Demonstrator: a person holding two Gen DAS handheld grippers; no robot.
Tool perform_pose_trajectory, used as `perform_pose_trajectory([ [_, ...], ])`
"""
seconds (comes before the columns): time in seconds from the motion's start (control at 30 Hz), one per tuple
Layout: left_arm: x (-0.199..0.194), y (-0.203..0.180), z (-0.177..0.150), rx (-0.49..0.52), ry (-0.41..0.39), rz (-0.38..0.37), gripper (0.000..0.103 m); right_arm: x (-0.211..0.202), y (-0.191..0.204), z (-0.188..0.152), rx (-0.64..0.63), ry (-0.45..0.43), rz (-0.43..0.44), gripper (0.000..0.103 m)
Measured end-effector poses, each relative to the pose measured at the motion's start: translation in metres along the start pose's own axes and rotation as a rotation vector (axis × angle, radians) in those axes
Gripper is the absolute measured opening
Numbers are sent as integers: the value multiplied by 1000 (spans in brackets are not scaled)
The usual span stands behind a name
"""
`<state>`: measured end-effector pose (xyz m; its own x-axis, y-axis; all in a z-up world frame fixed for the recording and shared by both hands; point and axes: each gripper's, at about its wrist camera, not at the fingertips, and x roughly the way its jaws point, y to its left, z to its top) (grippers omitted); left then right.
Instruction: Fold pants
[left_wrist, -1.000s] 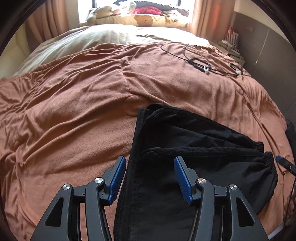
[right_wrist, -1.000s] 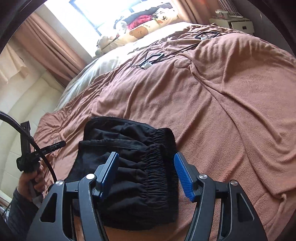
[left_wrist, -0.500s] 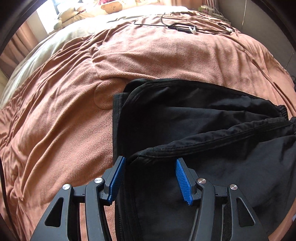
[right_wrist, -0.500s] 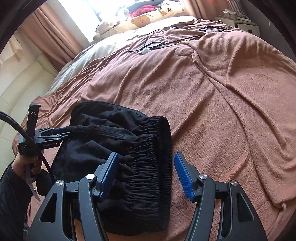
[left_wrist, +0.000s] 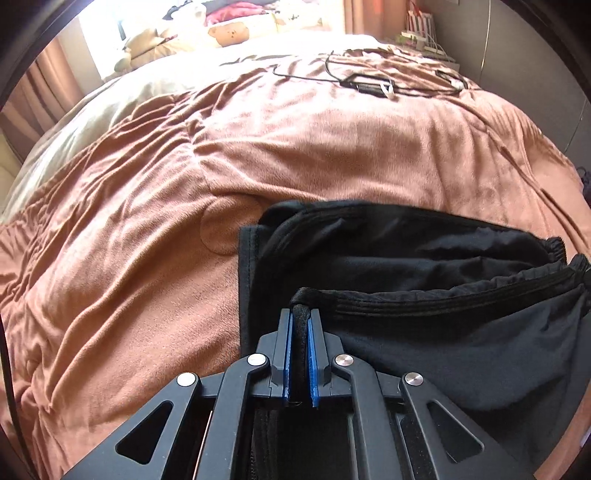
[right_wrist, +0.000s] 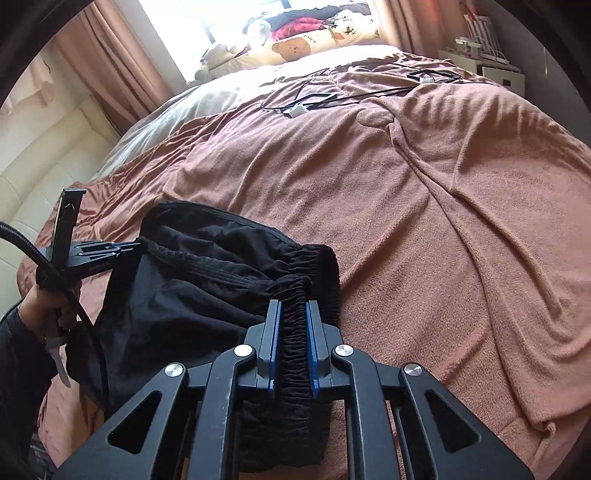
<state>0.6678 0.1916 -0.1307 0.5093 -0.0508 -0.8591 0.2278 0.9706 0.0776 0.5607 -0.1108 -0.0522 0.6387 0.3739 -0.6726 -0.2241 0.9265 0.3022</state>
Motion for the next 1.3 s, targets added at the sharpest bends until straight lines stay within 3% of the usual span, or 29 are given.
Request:
perform_pose_trajectory([
  [0.2, -17, 7, 26, -45, -56, 18, 8, -10, 2, 4, 17, -62, 22, 5],
  [0.4, -9, 5, 44, -57, -66, 18, 8, -5, -4, 9, 48, -71, 21, 4],
  [0.93, 47, 0, 58, -55, 9, 60, 8, 32, -16, 25, 108, -35, -1, 4],
  [1.0, 55, -2, 57, -54, 34, 70, 12, 35, -19, 26, 117, -37, 2, 5],
  [1.03, 56, -2, 56, -57, 39, 78, 19, 37, -20, 25, 125, -34, 0, 6],
  [1.1, 55, 0, 55, -68, 34, 102, 29, 38, -24, 25, 152, -24, 5, 12],
  [1.13, 52, 2, 55, -78, 32, 106, 36, 37, -25, 25, 160, -23, 8, 21],
  [1.17, 49, 6, 55, -95, 32, 109, 46, 35, -27, 26, 166, -27, 4, 37],
  [1.23, 40, 14, 53, -131, 22, 114, 55, 25, -27, 24, 173, -51, -4, 61],
  [1.3, 29, 20, 52, -149, 10, 114, 55, 17, -28, 22, 172, -72, 11, 65],
])
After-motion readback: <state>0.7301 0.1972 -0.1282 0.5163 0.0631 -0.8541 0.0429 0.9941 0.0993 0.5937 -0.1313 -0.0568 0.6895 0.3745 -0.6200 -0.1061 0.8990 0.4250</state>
